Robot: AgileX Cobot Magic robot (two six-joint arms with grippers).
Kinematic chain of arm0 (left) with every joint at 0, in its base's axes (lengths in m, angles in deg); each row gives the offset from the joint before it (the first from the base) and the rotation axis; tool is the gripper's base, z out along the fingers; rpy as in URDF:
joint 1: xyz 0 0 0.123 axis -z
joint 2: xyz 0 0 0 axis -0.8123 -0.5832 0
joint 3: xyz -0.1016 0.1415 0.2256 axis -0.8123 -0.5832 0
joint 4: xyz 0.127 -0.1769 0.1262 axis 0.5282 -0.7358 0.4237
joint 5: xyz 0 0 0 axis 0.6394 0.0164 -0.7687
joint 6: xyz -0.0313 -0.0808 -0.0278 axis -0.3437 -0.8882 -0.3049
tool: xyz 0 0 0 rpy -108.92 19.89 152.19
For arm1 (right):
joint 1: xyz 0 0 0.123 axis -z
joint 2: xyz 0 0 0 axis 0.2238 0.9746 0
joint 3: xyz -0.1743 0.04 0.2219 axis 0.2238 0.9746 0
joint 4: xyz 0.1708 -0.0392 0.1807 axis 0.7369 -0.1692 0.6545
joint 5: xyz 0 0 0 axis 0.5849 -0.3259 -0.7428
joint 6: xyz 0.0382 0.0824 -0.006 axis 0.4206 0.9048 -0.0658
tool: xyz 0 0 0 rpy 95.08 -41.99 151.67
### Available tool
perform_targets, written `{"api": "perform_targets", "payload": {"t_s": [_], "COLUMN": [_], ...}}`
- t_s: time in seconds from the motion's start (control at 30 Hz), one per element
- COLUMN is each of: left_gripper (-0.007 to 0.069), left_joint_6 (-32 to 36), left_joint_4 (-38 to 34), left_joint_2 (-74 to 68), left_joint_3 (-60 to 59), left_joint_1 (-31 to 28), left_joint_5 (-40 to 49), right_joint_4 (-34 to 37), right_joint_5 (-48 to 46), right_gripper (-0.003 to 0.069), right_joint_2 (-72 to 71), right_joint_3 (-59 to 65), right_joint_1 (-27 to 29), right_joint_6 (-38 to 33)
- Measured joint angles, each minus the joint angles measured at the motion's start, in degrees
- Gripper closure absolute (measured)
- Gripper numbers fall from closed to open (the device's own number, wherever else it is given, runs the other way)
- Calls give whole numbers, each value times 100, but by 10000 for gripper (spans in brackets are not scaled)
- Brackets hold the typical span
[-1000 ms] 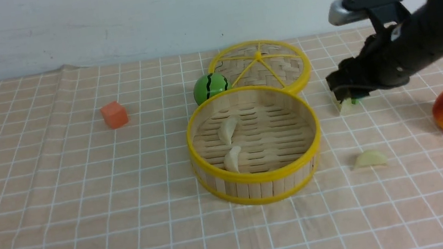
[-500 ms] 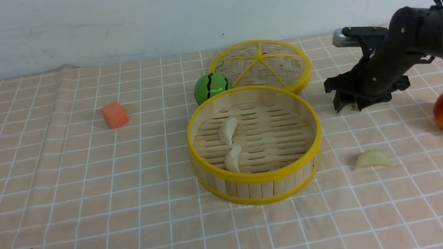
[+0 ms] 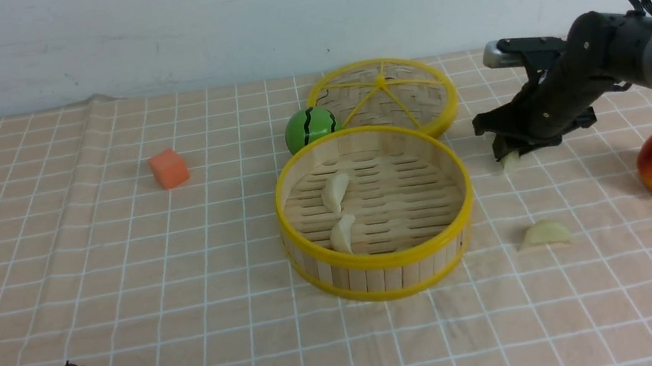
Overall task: Put the dumplings into the steamer on the table with the brown tablecloth.
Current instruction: 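Place the dumpling in the bamboo steamer basket with the right gripper, then reach for and grasp a dumpling lying on the table beside the steamer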
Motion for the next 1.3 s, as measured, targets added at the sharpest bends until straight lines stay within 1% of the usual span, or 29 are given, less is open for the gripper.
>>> {"api": "perform_targets", "payload": {"t_s": [0.13,0.2,0.27,0.4,0.47,0.5,0.57,0.67,0.7,0.77,0.83,0.87,0.9,1.0,1.03,1.07,1.1,1.13,1.17,1.2,1.3], "left_gripper": [638,638,638,638,638,638,638,638,638,638,638,638,638,638,638,638,638,638,636,636,634], "left_joint_6": [0,0,0,0,0,0,0,0,0,0,0,0,0,0,0,0,0,0,0,0,0], "left_joint_4": [2,2,7,7,10,10,14,14,14,14,14,14,14,14,14,14,14,14,14,14,14], "left_joint_2": [10,32,153,400,545,563,790,1023,1052,1211,1325,1333,1401,1461,1471,1506,1517,1517,1524,1528,1535], "left_joint_3": [0,-6,-6,-6,-6,-6,-6,-6,-6,-16,-16,-16,-16,-22,-22,-33,-35,-35,-40,-41,-41], "left_joint_1": [0,0,0,0,0,0,0,0,0,0,0,0,0,0,0,0,0,0,0,0,0], "left_joint_5": [-53,-59,-59,-65,-59,-59,-37,0,7,70,141,148,149,156,156,156,156,156,156,156,156], "right_joint_4": [0,0,64,347,411,411,391,281,281,219,188,192,181,160,149,101,55,27,-117,-225,-404], "right_joint_5": [-693,-820,-1132,-1315,-1159,-1130,-598,4,25,118,69,55,-124,-687,-738,-1164,-1450,-1512,-2111,-2438,-2794], "right_gripper": [459,459,459,459,459,459,459,459,459,424,356,339,260,157,151,113,102,97,86,85,89], "right_joint_2": [-341,-500,-852,-1083,-1040,-1027,-800,-422,-422,-146,-52,-52,-99,-228,-243,-402,-509,-570,-835,-1016,-1366], "right_joint_3": [-158,-202,-239,-275,-276,-276,-281,-281,-281,-281,-275,-283,-307,-462,-480,-662,-771,-826,-1050,-1169,-1270], "right_joint_1": [-63,-113,-338,-895,-1220,-1250,-1547,-1681,-1681,-1662,-1650,-1644,-1644,-1644,-1644,-1644,-1644,-1644,-1644,-1644,-1644], "right_joint_6": [-12,-49,-238,-677,-979,-979,-1241,-1266,-1260,-1114,-888,-867,-678,-618,-618,-624,-651,-664,-811,-937,-1241]}}
